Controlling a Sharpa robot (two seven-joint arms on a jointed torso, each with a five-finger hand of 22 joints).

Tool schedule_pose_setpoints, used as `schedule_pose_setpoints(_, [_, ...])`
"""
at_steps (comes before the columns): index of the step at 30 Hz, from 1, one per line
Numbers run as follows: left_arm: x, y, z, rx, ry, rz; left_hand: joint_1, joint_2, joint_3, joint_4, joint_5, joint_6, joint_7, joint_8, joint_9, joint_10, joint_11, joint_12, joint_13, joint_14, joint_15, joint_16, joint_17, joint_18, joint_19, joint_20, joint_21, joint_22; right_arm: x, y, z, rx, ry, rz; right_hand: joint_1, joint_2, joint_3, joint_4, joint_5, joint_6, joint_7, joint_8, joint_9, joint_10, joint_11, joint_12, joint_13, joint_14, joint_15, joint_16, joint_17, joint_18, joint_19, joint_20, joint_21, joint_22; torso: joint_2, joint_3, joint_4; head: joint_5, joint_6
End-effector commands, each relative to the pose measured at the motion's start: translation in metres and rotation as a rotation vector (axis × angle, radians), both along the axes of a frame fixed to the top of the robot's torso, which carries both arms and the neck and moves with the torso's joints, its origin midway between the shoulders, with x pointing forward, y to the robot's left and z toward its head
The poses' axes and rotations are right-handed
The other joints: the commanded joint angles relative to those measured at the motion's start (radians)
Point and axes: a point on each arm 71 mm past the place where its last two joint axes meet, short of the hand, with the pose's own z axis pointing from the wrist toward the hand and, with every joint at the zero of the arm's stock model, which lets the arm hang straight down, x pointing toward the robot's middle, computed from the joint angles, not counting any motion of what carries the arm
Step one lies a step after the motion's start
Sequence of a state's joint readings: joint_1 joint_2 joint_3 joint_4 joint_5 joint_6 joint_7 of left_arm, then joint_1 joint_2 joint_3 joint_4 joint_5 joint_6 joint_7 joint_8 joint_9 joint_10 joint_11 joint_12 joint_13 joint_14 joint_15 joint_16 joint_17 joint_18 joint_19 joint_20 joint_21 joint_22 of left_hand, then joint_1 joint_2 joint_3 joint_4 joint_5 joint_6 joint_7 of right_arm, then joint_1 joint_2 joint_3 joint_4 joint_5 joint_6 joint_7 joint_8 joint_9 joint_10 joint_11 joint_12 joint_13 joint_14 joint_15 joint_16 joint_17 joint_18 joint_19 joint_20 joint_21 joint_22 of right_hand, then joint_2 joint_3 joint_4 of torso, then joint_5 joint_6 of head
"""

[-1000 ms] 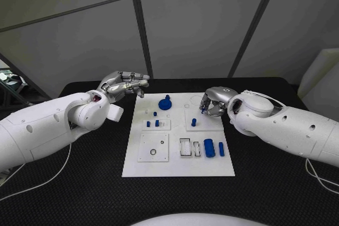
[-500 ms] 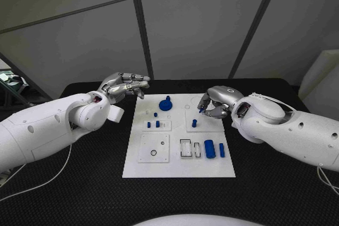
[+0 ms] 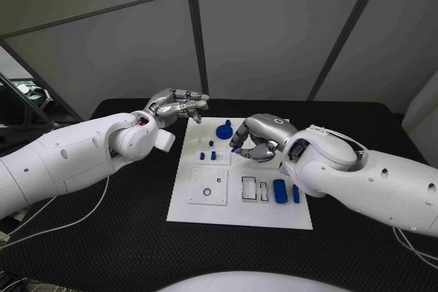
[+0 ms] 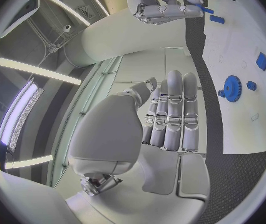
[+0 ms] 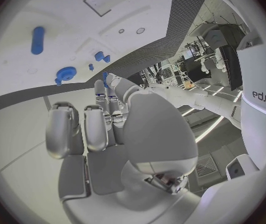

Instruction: Assemble the parts on the task board

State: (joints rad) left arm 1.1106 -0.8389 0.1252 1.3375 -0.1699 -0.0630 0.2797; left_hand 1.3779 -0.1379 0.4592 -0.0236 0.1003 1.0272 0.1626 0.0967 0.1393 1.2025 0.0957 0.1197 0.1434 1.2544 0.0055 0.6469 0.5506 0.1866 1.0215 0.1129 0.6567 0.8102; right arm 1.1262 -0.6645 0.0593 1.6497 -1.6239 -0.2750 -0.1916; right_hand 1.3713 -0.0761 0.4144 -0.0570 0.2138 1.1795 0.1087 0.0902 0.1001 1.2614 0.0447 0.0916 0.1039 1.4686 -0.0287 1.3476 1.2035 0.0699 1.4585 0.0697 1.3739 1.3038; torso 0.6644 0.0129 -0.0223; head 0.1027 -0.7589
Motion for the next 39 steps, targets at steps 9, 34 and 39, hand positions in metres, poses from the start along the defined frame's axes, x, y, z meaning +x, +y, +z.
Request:
schedule_pose_setpoints(9, [0.002,-0.005,0.001,-0.008,0.003,-0.002,-0.004,0.0,0.001,-0.005,0.003,-0.004,0.004,-0.004,0.001,-0.009,-0.001,-0.006,0.002,-0.002,0.006,-0.005,-0.002,-0.005,0.001,0.004,-0.005,-0.002,-0.011,0.025,-0.033,-0.055,0.08,0.081,-0.004,0.003,0.0,-0.007,0.007,0.007,0.0,0.001,0.001,0.005,0.002,-0.01,-0.002,0.028,-0.008,0.002,-0.003,-0.011,0.003,0.001,0.005,-0.002,0.002,0.0023,-0.001,0.052,-0.025])
schedule_pose_setpoints(34, [0.002,-0.01,0.0,-0.01,0.006,-0.01,-0.005,0.0,0.0,-0.005,0.002,-0.004,0.004,-0.005,0.002,-0.009,-0.001,-0.006,0.002,-0.002,0.007,-0.006,-0.002,-0.005,0.001,0.004,-0.006,-0.002,-0.015,0.037,-0.068,-0.105,0.137,0.095,-0.008,0.006,0.001,-0.01,0.008,0.005,0.002,-0.002,0.001,0.004,0.004,-0.015,-0.004,0.028,-0.007,0.001,-0.004,-0.011,0.002,0.001,0.003,-0.004,0.001,0.0011,-0.0013,0.074,-0.047])
schedule_pose_setpoints(39, [0.002,-0.01,0.0,-0.01,0.007,-0.013,-0.005,0.0,0.0,-0.005,0.002,-0.004,0.004,-0.005,0.002,-0.009,-0.001,-0.006,0.002,-0.002,0.007,-0.006,-0.002,-0.005,0.001,0.004,-0.006,-0.002,-0.013,0.036,-0.069,-0.113,0.126,0.08,-0.008,0.006,0.001,-0.01,0.008,0.005,0.002,-0.002,0.001,0.004,0.004,-0.015,-0.004,0.028,-0.007,0.001,-0.004,-0.011,0.002,0.001,0.003,-0.004,0.002,0.0016,-0.002,0.075,-0.048])
